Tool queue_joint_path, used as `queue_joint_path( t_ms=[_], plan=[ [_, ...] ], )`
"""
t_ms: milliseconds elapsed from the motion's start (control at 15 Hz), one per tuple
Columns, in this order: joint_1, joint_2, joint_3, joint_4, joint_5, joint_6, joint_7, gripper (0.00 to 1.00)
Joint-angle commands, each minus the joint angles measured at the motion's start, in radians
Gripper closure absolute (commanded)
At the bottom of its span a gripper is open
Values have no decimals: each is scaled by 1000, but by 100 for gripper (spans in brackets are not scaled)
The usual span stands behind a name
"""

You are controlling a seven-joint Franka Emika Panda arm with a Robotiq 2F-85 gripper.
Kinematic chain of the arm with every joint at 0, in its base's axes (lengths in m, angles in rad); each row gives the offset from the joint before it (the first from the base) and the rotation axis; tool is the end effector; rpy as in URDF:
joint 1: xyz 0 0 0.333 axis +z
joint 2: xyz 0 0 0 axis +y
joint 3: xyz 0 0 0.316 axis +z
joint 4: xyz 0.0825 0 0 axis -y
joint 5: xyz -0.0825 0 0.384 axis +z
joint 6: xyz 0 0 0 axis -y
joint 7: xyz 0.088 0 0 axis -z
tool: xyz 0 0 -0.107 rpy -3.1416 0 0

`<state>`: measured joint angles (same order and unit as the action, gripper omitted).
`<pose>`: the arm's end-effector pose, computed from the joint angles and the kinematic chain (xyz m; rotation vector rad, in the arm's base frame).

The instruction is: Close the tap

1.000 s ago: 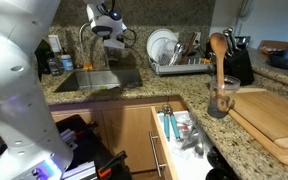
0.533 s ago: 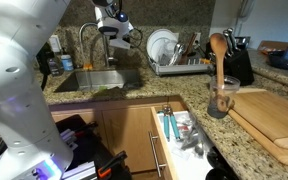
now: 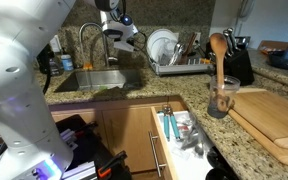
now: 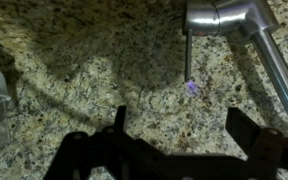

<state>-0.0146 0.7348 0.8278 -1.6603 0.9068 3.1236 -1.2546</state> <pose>0.6092 0.3763 0.3361 -2.1490 -0.8564 -1.0306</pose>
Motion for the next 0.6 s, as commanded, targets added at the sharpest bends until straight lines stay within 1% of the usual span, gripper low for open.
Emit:
queue_joint_path(
  t_ms=[0, 133, 200, 333, 467, 533],
  plan=[
    [0, 12, -1, 9, -2, 0, 0, 0],
    [2, 22, -1, 16, -3, 0, 0, 0],
    [14, 16, -23, 17, -4, -8, 21, 0],
    [56, 34, -88, 49, -14, -7, 76, 0],
    [118, 48, -179, 76, -31, -20, 154, 0],
    [64, 27, -112, 35, -15, -2, 102, 0]
  ],
)
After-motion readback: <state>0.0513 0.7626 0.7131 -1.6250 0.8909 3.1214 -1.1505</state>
